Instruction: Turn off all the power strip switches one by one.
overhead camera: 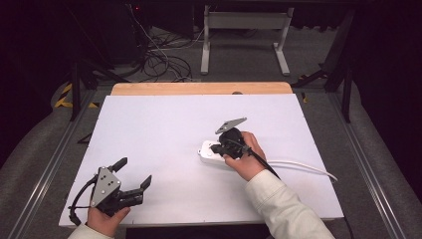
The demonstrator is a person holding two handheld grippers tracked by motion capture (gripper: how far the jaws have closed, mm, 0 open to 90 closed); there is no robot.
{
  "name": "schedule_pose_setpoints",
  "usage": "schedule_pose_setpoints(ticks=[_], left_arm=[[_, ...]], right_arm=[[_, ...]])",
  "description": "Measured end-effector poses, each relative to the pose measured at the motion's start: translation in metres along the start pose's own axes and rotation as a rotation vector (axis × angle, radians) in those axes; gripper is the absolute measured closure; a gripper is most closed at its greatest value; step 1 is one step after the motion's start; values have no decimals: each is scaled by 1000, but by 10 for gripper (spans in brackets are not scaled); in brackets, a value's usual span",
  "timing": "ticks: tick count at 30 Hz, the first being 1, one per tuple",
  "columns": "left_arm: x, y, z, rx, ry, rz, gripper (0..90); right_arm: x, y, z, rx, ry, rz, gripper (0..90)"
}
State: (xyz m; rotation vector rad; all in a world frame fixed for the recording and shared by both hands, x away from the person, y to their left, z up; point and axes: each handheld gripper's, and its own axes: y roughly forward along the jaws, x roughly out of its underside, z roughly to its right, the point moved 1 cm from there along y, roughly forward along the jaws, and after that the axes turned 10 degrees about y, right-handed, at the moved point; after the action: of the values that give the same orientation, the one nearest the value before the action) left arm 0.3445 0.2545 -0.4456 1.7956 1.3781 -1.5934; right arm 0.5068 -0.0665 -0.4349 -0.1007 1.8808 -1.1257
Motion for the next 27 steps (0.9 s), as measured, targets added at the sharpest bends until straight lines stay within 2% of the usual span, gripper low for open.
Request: schedule_pose_setpoints(ticks=[8,22,27], left_arm=[[0,0,0,0,-2,1,110],[0,0,-1,0,-1,2,110],[0,0,-1,-1,-5,3,110]], right_arm=[[-5,18,-6,3,-17,-32,900],[-4,27,-2,29,-10,-65,900],[-3,27,-2,31,-12,-59,900]])
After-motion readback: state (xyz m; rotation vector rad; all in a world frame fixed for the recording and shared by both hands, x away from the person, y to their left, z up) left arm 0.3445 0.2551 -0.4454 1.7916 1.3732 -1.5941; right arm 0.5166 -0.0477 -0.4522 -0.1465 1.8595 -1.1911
